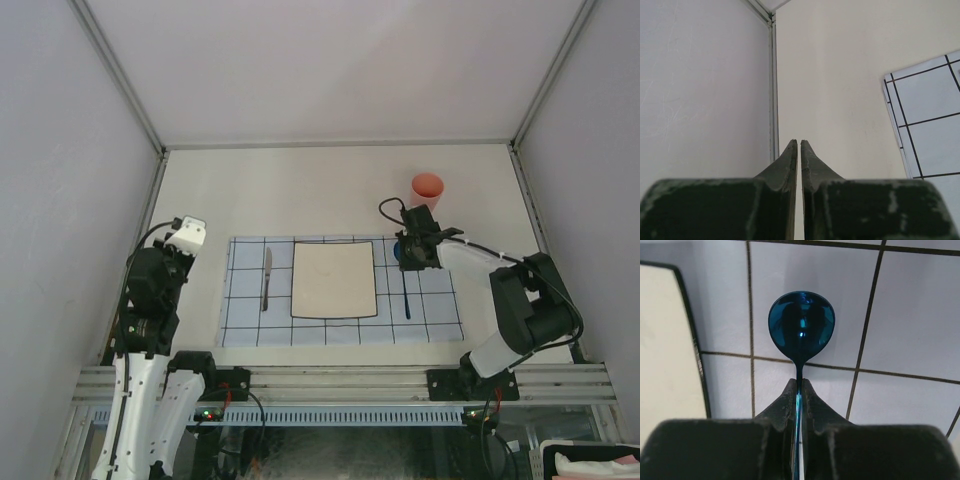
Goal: Set the dinner table for one person
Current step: Adjust the spoon with the napkin.
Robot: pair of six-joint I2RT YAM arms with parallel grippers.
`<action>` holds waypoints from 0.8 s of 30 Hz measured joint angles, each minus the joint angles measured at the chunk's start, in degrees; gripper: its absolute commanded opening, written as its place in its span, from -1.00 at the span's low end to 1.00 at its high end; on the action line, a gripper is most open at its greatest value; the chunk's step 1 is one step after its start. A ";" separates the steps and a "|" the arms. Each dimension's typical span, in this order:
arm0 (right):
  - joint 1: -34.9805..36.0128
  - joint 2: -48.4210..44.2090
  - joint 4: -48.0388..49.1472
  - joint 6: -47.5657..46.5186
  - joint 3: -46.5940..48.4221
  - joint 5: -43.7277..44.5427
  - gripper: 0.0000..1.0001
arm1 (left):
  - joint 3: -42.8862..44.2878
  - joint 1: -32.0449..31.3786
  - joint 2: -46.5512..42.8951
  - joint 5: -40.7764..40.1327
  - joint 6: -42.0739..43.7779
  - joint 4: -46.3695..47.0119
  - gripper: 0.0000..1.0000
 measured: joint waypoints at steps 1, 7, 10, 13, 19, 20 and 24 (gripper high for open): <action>-0.35 0.48 0.35 0.11 -0.02 0.00 -1.00 | 0.00 0.00 -0.11 0.00 0.02 -0.02 -0.82; -1.36 2.58 1.97 0.92 -0.04 0.02 -1.00 | 0.00 0.00 -0.48 0.00 0.04 0.00 -0.83; -1.36 2.58 2.05 1.03 -0.04 0.11 -1.00 | 0.00 0.00 -0.48 0.00 0.04 0.00 -0.83; -1.38 2.60 2.08 1.05 -0.04 0.20 -1.00 | 0.00 0.00 -0.48 0.00 0.07 0.00 -0.83; -1.38 2.64 2.10 1.14 -0.04 0.20 -1.00 | 0.00 0.00 -0.48 0.00 0.17 0.00 -0.83; -1.38 2.67 2.12 1.18 -0.04 0.22 -1.00 | 0.00 0.00 -0.48 0.02 0.22 0.00 -0.83; -1.36 2.71 2.14 1.29 -0.04 0.20 -1.00 | 0.00 0.00 -0.61 0.02 0.48 0.00 -0.83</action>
